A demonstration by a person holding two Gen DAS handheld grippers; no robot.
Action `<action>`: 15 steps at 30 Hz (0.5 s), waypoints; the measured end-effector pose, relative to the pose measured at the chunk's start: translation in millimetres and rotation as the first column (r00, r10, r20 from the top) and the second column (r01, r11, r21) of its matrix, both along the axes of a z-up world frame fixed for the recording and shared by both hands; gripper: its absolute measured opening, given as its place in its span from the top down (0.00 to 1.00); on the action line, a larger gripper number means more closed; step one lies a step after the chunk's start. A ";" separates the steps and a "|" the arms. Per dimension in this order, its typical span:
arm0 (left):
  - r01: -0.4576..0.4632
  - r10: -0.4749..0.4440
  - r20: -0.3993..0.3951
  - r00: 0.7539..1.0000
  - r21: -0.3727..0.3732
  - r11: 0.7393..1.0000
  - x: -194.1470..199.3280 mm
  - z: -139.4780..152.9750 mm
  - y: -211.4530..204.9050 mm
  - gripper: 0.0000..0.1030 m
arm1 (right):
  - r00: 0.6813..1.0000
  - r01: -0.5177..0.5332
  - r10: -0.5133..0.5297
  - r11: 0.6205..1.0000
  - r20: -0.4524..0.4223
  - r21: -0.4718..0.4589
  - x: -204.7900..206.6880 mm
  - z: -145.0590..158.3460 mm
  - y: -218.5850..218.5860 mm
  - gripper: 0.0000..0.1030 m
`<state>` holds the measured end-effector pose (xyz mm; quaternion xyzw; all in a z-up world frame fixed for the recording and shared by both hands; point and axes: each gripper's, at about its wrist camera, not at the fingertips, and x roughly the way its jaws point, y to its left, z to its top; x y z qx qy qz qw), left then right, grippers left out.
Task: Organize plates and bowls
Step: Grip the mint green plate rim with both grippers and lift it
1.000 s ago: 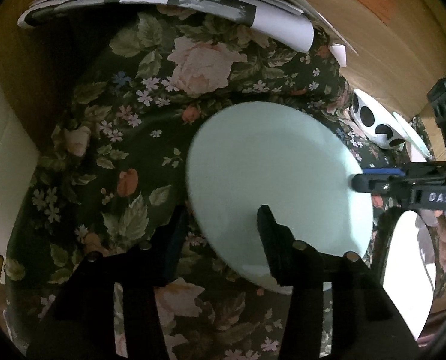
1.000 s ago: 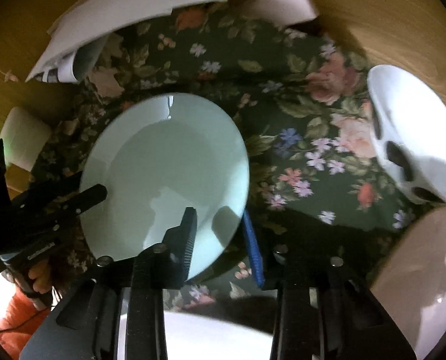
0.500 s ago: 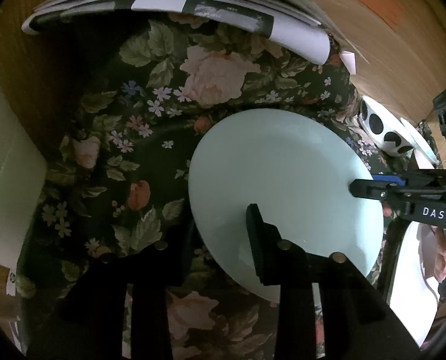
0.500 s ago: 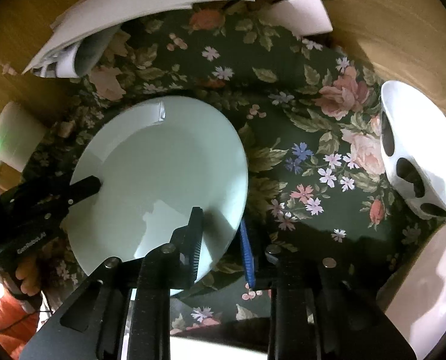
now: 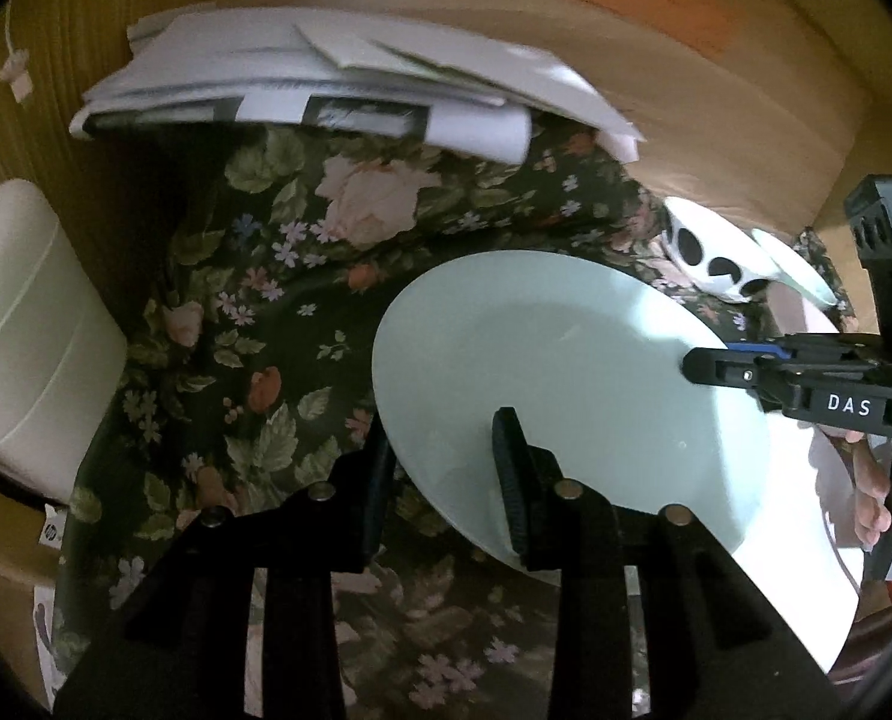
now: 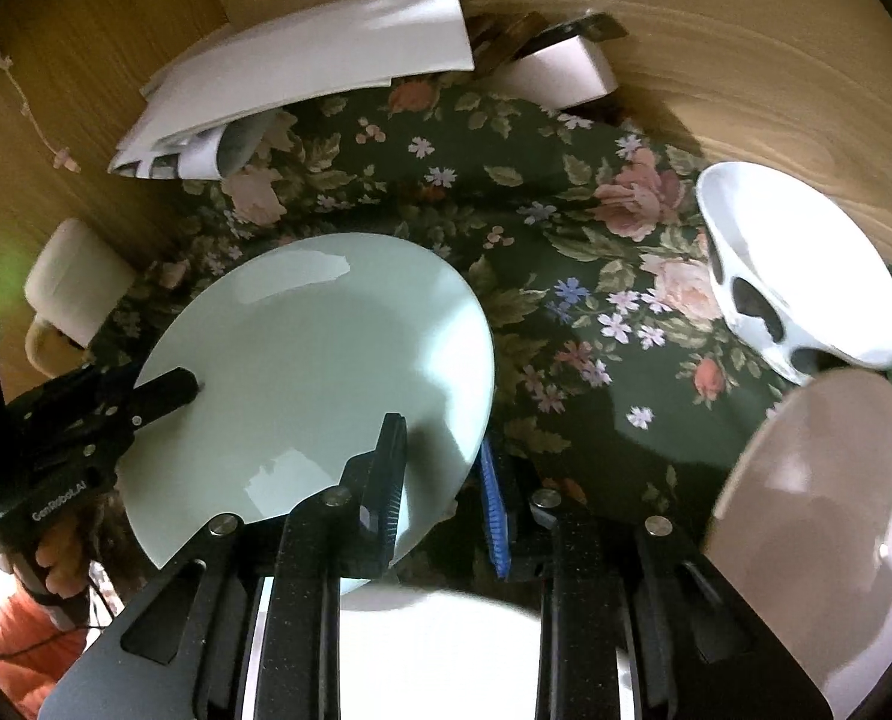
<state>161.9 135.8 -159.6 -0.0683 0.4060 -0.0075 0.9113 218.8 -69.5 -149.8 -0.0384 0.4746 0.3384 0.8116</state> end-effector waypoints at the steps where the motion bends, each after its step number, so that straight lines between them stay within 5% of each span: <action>1: 0.005 -0.005 0.006 1.000 0.001 1.000 -2.9 2.4 -2.0 0.68 | 1.000 0.003 -0.003 1.000 0.006 0.005 -1.7 1.5 -3.2 0.79; 15: 0.054 -0.055 0.087 0.995 0.018 0.998 -40.2 30.6 -38.1 0.68 | 0.995 0.044 -0.049 0.998 0.089 0.055 -39.6 28.6 -50.0 0.79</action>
